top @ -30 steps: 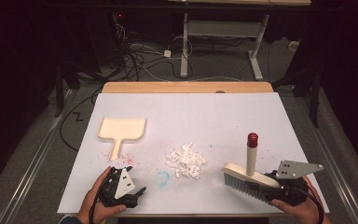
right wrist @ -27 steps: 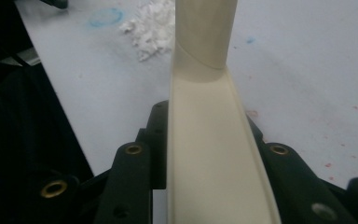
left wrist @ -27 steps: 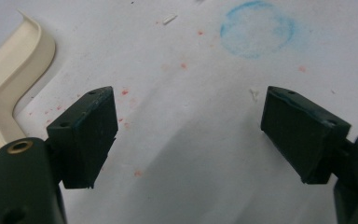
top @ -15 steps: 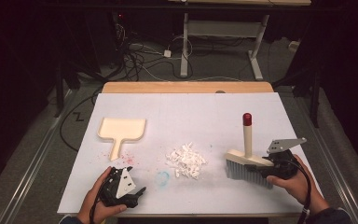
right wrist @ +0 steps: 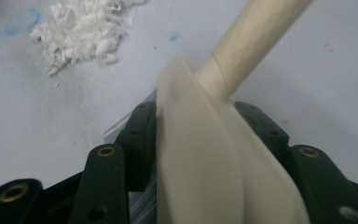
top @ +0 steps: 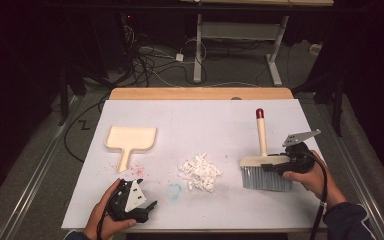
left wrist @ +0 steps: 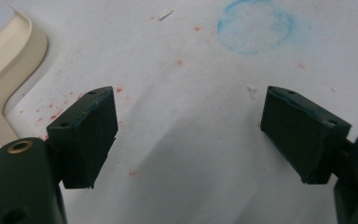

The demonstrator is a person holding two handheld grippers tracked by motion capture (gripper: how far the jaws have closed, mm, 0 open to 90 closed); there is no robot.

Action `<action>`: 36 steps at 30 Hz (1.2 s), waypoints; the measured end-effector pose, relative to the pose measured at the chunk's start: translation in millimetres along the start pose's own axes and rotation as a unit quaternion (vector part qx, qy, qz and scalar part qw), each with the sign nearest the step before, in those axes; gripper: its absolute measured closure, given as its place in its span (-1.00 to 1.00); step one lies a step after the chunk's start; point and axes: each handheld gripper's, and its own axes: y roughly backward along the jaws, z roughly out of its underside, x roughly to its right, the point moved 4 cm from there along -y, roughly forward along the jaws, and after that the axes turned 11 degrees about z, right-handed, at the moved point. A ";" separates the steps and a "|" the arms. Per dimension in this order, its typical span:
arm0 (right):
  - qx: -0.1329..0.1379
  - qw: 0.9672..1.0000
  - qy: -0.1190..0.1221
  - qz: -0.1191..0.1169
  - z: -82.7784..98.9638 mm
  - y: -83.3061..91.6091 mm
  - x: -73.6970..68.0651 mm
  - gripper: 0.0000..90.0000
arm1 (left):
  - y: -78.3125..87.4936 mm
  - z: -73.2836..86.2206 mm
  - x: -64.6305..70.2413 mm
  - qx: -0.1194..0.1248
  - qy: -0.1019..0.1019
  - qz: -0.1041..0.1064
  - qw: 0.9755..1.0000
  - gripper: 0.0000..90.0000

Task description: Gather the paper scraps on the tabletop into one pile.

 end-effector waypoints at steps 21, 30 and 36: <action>0.097 0.974 0.006 0.205 -26.5 13.7 11.3 -0.01 | 3.1 -1.8 -0.9 0.014 0.002 -0.003 1.000 -0.61; 0.019 0.967 -0.045 0.250 -3.0 -12.8 26.4 0.54 | 4.5 -2.2 0.4 0.014 -0.002 -0.005 1.000 -0.61; -0.006 0.966 -0.058 0.251 4.8 -24.5 34.8 0.59 | 3.1 -1.7 0.0 0.011 -0.002 -0.003 1.000 -0.61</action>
